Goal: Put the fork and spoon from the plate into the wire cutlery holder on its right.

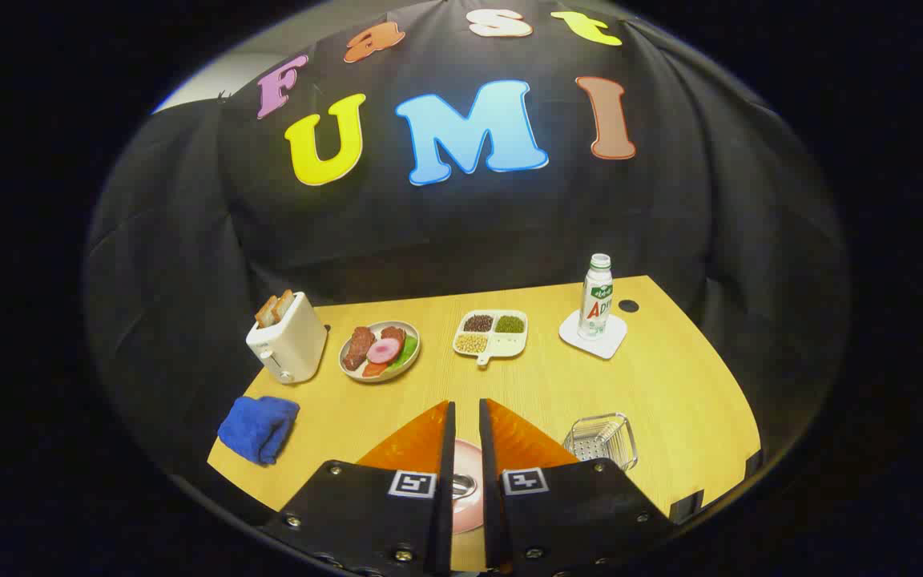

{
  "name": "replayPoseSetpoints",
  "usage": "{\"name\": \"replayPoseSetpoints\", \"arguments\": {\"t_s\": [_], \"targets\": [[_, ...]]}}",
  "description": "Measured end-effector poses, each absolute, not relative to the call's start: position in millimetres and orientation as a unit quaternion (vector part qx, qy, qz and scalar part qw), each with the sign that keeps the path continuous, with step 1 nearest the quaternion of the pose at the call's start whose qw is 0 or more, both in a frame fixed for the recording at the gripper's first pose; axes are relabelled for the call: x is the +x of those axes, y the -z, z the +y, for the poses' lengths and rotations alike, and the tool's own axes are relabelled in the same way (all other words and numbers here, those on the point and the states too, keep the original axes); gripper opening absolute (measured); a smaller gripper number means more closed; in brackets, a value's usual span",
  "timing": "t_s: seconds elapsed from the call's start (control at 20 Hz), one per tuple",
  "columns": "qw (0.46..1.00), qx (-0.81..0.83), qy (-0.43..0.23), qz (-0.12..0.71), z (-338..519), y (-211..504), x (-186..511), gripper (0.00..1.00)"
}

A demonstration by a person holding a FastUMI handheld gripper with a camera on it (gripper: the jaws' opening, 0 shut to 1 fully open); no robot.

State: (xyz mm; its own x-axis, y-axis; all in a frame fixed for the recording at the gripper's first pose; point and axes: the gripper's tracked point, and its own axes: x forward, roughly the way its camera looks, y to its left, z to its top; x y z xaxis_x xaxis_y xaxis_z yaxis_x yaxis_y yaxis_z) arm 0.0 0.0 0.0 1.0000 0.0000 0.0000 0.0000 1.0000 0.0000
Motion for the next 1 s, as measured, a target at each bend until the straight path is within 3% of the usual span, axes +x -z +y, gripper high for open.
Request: {"name": "replayPoseSetpoints", "arguments": {"t_s": [0.6, 1.0], "targets": [[0.999, -0.009, -0.002, 0.032, 7, 26, 14, 0.16], [0.989, 0.003, -0.022, 0.144, 16, 109, 41, 0.16]]}}
